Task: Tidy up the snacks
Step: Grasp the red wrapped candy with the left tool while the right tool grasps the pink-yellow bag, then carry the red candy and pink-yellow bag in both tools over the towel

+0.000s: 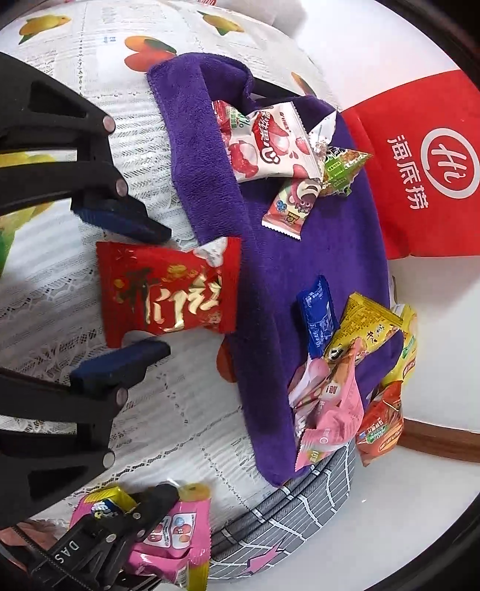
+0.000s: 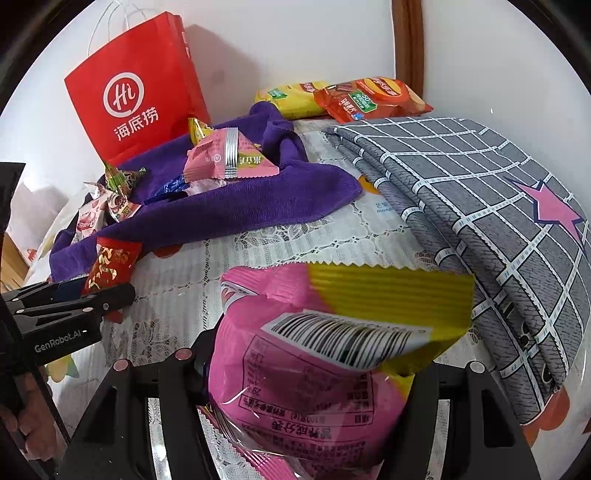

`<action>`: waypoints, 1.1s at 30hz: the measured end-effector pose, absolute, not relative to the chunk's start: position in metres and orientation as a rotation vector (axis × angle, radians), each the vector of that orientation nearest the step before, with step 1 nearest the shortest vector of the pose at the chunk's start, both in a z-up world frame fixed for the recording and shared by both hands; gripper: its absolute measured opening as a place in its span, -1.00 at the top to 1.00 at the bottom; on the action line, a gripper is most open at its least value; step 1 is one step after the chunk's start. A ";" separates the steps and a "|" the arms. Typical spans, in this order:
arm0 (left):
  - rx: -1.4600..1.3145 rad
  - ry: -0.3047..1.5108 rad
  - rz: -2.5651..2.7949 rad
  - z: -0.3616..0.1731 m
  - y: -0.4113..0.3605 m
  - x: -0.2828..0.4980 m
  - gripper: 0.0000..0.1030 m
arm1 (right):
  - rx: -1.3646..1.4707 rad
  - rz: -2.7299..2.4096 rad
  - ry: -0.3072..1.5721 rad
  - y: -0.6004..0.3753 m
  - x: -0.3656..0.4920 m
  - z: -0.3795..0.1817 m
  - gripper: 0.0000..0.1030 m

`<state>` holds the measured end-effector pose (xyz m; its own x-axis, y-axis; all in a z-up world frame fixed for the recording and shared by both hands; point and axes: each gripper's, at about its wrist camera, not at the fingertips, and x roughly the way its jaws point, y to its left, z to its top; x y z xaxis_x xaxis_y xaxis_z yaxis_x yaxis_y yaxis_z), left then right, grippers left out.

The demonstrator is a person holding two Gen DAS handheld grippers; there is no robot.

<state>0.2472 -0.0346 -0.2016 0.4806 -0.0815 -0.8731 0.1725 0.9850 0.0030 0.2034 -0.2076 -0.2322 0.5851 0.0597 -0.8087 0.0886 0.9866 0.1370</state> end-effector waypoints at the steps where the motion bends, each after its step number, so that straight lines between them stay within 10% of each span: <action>1: 0.103 1.050 -0.153 -0.203 -0.038 0.248 -0.17 | 0.171 -0.016 0.947 -0.208 0.203 -0.232 -0.23; 11: 0.046 1.017 -0.196 -0.202 -0.035 0.250 0.26 | 0.194 -0.009 0.939 -0.210 0.202 -0.231 -0.23; 33: -0.114 0.900 -0.237 -0.156 0.007 0.240 0.27 | 0.146 0.164 0.828 -0.172 0.218 -0.155 -0.12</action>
